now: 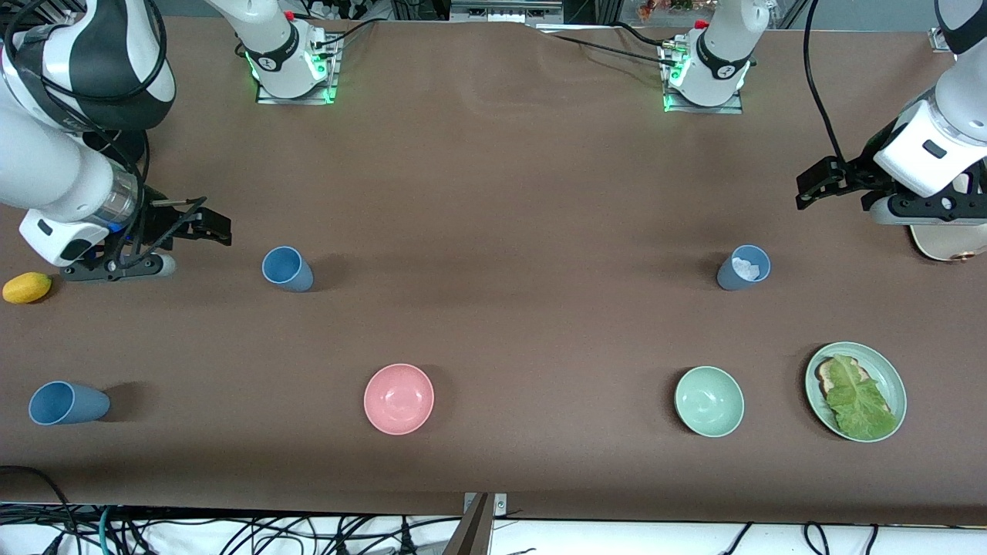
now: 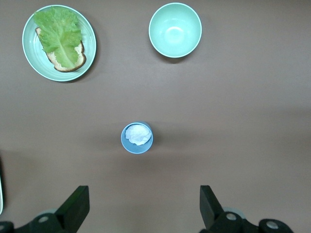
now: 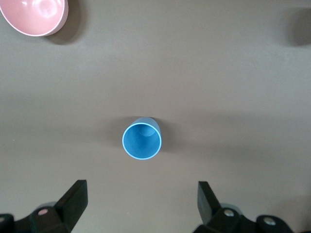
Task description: Stack blue cups with both arms
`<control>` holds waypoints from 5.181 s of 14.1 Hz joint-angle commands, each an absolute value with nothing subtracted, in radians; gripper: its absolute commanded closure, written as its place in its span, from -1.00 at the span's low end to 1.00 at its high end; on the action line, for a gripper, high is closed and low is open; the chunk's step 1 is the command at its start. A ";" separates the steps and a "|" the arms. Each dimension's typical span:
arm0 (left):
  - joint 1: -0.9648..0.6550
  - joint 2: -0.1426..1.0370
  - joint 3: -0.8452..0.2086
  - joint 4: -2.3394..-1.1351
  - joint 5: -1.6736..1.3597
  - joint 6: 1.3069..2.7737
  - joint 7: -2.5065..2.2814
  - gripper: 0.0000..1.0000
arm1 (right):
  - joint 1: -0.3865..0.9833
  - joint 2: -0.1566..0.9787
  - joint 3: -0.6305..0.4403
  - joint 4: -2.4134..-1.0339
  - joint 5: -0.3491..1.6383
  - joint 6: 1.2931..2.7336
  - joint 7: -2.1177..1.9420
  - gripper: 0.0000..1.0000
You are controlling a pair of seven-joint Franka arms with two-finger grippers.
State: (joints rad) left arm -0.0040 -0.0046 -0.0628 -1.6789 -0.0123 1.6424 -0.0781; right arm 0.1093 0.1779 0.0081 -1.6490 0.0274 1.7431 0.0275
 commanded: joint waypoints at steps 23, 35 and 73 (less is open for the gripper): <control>0.127 0.313 -0.061 -2.157 0.123 2.275 0.025 0.49 | 0.094 0.184 0.011 -1.844 0.011 1.920 0.023 -1.00; 0.115 0.282 -0.213 -2.037 0.008 2.146 -0.104 1.00 | 0.092 0.282 0.002 -2.095 0.011 2.310 0.023 -1.00; 0.065 -0.021 -0.149 -1.791 0.020 1.699 0.118 -1.00 | 0.888 0.635 0.015 -1.229 0.028 1.896 1.305 0.98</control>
